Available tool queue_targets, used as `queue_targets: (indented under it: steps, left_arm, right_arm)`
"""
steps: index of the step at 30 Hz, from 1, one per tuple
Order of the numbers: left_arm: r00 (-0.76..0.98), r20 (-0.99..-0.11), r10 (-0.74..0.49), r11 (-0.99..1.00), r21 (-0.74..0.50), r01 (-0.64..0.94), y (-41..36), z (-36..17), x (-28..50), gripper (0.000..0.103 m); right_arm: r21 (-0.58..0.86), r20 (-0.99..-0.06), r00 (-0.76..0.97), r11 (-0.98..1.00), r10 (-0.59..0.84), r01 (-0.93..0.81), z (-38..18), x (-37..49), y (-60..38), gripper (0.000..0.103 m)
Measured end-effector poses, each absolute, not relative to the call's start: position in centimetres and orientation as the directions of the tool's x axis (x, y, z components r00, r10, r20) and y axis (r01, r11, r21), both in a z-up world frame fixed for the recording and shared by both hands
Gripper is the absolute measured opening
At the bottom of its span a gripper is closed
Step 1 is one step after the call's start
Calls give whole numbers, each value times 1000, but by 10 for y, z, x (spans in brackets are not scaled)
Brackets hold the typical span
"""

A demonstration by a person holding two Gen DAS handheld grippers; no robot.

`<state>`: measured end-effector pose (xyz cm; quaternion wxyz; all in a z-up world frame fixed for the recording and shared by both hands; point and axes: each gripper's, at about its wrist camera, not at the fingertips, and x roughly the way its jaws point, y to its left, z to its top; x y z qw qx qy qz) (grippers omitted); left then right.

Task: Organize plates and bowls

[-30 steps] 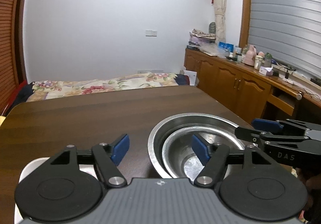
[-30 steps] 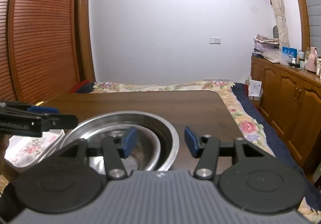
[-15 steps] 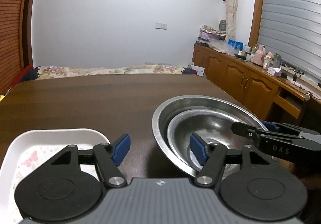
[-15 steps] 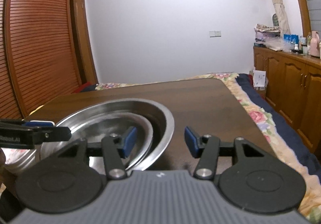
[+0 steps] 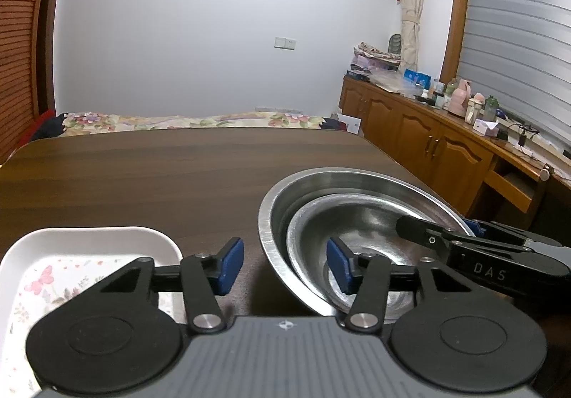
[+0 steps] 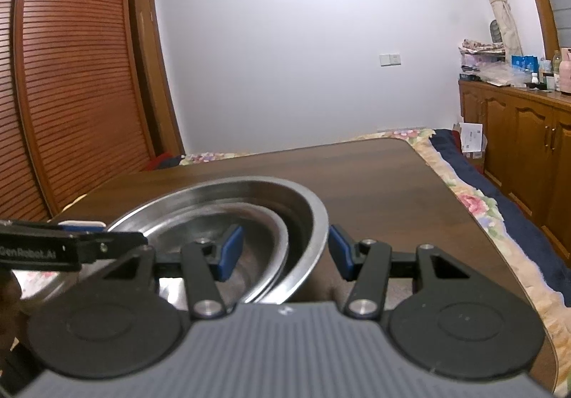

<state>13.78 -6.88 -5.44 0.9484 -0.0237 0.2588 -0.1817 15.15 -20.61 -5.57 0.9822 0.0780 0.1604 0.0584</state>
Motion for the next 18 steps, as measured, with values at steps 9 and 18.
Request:
queue_targets:
  steps: [9,18]
  left_arm:
    - [801,-474,-366,930,-142,341,-68,-56,138,41]
    - [788,-486,-379,925,-178,336,-62,-52,138,34]
  right_arm:
    - [182,-320,936,979,147,-91,-57,153,-204,45]
    - [199,-339,931,977,137,-72,-55,152,-204,31]
